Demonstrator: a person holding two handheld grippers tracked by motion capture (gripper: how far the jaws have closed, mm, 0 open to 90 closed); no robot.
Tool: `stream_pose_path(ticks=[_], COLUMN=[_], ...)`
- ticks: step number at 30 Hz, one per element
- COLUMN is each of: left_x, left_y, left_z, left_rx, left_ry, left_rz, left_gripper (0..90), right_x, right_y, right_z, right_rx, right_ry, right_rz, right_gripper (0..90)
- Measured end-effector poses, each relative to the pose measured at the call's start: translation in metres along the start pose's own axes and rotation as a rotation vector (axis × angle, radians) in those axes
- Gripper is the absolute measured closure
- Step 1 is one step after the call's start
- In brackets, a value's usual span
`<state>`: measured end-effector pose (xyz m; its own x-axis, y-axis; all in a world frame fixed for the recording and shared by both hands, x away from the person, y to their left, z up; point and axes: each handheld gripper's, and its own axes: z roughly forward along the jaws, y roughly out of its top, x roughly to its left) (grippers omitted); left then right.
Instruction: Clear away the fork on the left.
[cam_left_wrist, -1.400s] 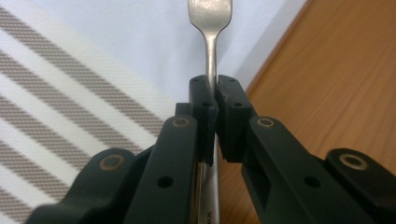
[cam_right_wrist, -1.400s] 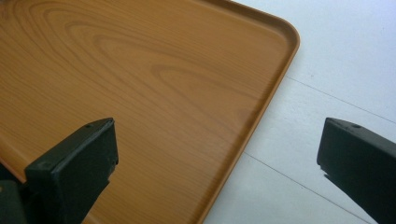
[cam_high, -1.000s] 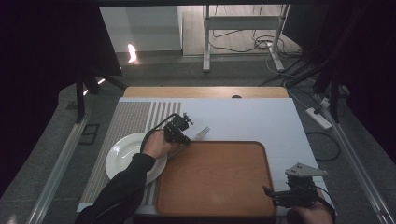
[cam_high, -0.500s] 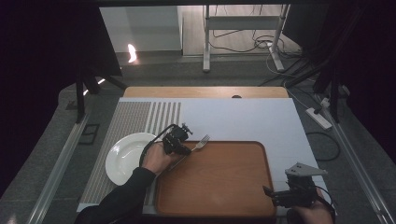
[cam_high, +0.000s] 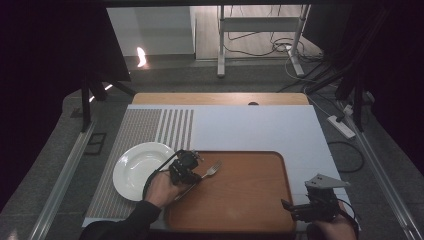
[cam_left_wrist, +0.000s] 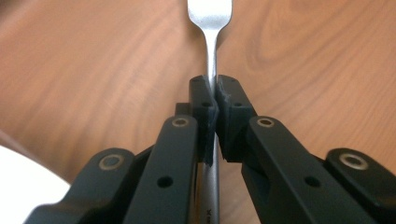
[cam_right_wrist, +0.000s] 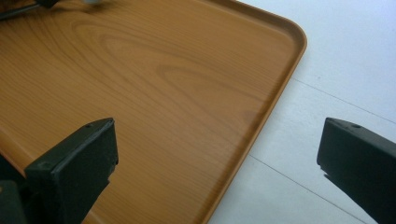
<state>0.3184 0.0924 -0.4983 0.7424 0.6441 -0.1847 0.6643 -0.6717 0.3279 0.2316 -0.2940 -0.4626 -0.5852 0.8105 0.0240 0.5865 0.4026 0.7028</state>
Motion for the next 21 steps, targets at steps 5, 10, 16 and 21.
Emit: stream_pose_path(ticks=[5,10,16,21], left_x=[-0.007,-0.007,-0.009,-0.016], left_y=[-0.006,-0.012,-0.009,-0.004], left_z=[0.003,0.004,-0.005,-0.005], left_rx=[0.011,-0.029,-0.094,-0.096], left_ry=[0.008,0.009,0.001,-0.031], left_rz=[0.007,0.009,0.037,0.098], left_gripper=[85.5,78.6,79.2,89.0], right_x=[0.000,0.000,0.000,0.001], right_y=[0.000,0.000,0.000,0.000], right_z=[0.000,0.000,0.000,0.000], right_rx=[0.000,-0.001,-0.001,0.004], right_ry=[0.002,0.002,0.002,-0.001], right_rz=[-0.003,-0.004,-0.005,-0.010], right_gripper=[0.0,0.0,0.0,0.0])
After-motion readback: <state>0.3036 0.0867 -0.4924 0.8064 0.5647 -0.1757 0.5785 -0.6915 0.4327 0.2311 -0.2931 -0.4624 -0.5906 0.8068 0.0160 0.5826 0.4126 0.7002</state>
